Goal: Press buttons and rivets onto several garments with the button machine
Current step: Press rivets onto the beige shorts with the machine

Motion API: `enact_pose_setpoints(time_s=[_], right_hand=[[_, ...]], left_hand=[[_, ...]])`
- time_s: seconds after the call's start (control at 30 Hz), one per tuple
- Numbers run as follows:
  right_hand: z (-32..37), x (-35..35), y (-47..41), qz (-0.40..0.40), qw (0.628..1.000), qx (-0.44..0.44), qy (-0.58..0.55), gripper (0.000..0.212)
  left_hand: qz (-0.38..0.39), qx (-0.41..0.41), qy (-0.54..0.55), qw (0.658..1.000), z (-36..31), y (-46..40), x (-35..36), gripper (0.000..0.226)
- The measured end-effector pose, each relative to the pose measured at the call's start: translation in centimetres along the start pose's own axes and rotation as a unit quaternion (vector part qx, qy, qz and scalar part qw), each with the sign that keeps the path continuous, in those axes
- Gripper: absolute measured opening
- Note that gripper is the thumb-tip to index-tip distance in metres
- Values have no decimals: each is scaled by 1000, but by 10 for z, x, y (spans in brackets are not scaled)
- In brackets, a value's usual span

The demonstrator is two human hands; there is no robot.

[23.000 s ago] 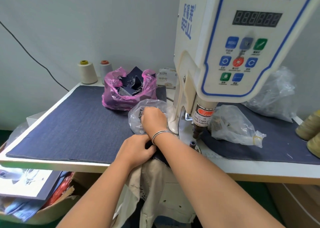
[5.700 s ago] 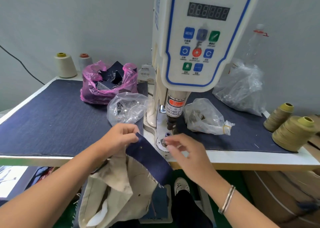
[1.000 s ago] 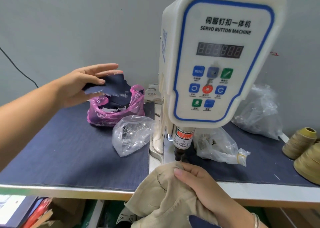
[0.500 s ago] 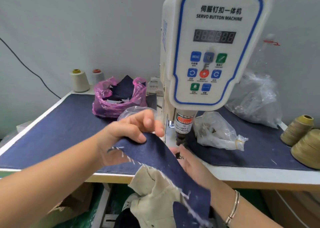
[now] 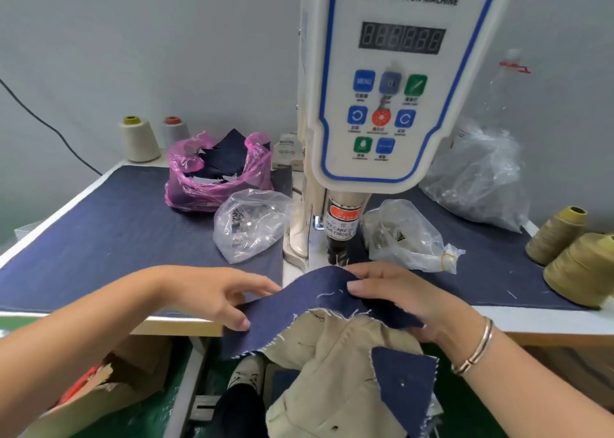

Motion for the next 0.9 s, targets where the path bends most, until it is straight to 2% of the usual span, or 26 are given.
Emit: enact_pose_setpoints(time_s=[0.07,0.17,0.23,0.3,0.4,0.53,0.57,0.63,0.73,0.8,0.9], right_hand=[[2,-3,0,8,1000,5,28,25],[6,-8,3,23,999,4,34,21],[12,-15,6,12,999,-16,30,24],[15,-27,7,-1,1000,-26,9,34],[16,-44,9,-16,999,-26,16,23],[18,-66,21,10,1000,-8,7,37],[19,-71,24,-2,1000,-3,28,40],[21,-80,27,-62,990,9,125,31],[29,-83,24,-88,969,12,231,25],[31,-84,20,-94,961,4,260,24],[28,-84,20,-111,960,-18,257,40]], left_hand=[[-28,26,-3,999,-13,-6,8,44],[-35,49,95,994,-29,-15,21,41],[-52,57,115,990,-34,-20,24,39],[-54,45,119,990,-33,-25,25,38],[-40,14,107,993,-27,-30,29,46],[-70,45,160,984,-29,-26,18,45],[-84,56,179,979,-33,-22,9,39],[-103,69,182,975,-41,-16,-8,25],[-95,64,146,983,-53,-17,-26,20],[-83,42,115,989,-55,-22,-30,17],[-36,-5,96,995,-44,-28,-26,11]])
Point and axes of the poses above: each hand's wrist, its own y-axis away from the middle knuckle, its own x-axis out of the palm, z = x × y, the point moved 4 cm from there along -y, towards the middle knuckle, and after that the axes turned 6 degrees about -z, right-handed, at the moved point
